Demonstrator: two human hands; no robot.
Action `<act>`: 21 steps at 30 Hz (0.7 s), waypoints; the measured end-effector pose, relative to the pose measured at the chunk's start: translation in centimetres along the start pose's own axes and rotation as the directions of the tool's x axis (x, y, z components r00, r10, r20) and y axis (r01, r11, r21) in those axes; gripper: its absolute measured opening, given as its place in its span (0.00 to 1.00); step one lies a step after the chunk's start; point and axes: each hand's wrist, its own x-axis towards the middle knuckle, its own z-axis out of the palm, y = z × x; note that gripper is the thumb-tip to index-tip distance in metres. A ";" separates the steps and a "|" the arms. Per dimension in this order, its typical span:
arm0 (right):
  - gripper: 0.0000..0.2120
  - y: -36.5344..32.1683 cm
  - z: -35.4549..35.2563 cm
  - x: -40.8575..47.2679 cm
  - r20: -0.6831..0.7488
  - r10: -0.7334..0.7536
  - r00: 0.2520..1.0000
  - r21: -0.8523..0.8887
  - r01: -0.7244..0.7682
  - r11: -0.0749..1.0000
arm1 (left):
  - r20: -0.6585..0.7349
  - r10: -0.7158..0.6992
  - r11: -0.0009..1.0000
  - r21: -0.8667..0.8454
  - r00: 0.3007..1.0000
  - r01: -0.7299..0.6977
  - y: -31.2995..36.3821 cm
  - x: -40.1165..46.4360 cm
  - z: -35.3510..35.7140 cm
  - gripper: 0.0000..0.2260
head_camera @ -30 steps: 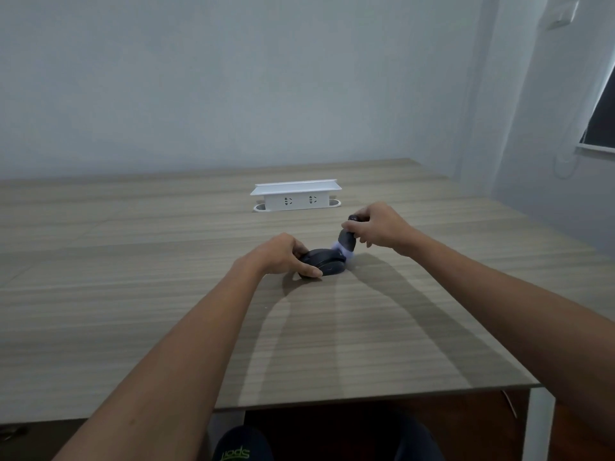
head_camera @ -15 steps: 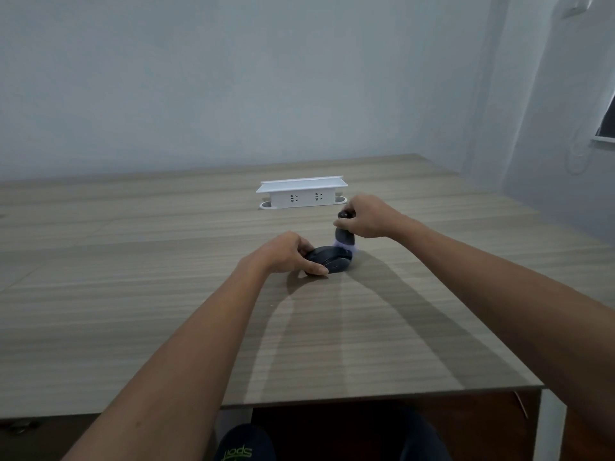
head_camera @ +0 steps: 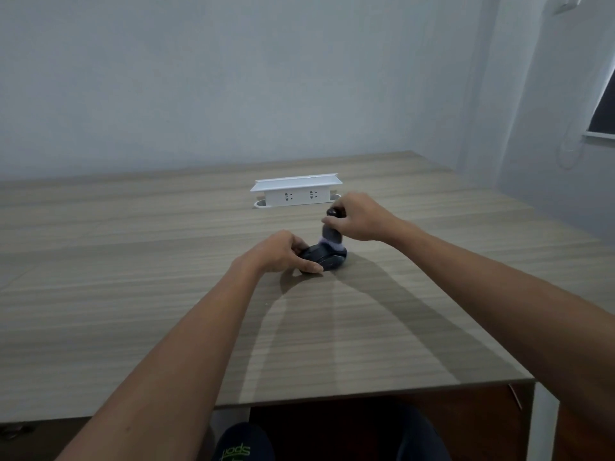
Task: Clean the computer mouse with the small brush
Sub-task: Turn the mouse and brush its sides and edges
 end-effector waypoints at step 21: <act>0.15 1.9 -0.5 -2.0 -0.048 0.115 0.992 -0.077 -0.118 0.990 | -0.096 -0.058 0.998 -0.016 0.994 0.056 0.2 -0.2 1.3 0.23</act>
